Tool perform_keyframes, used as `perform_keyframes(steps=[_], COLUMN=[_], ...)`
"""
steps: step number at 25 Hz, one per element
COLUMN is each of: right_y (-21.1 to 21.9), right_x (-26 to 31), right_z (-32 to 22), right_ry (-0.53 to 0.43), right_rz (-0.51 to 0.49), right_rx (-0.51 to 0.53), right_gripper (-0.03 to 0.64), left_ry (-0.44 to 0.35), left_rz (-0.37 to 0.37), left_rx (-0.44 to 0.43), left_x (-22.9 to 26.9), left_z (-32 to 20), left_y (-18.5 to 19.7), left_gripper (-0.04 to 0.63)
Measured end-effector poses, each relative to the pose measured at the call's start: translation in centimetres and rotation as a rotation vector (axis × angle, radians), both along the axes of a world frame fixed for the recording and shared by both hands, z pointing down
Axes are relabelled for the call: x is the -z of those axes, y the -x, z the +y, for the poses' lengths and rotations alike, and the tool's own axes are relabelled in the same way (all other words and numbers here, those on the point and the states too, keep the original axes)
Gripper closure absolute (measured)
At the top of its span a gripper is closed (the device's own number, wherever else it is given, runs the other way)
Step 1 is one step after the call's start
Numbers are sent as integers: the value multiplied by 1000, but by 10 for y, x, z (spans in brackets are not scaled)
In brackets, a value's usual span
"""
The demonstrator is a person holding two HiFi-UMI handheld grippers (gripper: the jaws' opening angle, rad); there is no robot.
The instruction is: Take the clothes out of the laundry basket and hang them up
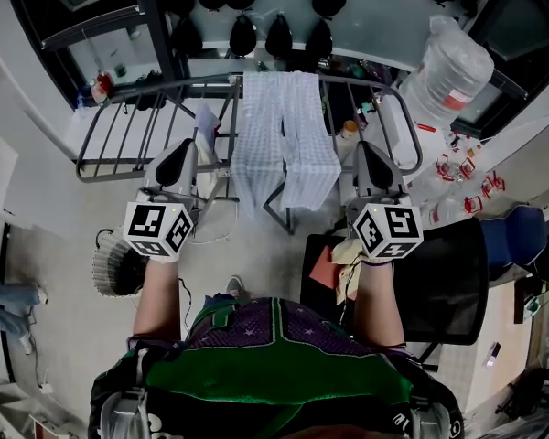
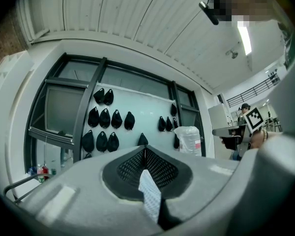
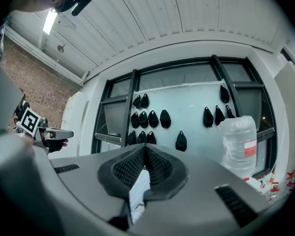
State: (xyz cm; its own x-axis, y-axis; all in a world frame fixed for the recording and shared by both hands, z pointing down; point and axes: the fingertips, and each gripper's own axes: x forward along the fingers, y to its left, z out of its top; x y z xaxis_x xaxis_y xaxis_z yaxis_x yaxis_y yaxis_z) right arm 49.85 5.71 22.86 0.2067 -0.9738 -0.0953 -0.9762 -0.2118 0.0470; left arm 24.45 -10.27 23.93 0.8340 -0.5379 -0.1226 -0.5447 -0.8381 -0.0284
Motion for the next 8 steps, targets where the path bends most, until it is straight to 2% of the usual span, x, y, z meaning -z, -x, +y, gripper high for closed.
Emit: perform_keyframes(steps=[8], right_y=[1], right_x=[-4], right_z=[-2], right_ry=[11], right_rz=[-1], right_rx=[6], right_gripper=[617], left_ry=[0], left_rz=[-9], left_rx=[-6], left_x=[-2], left_z=[0], left_y=[-2], left_gripper=[575])
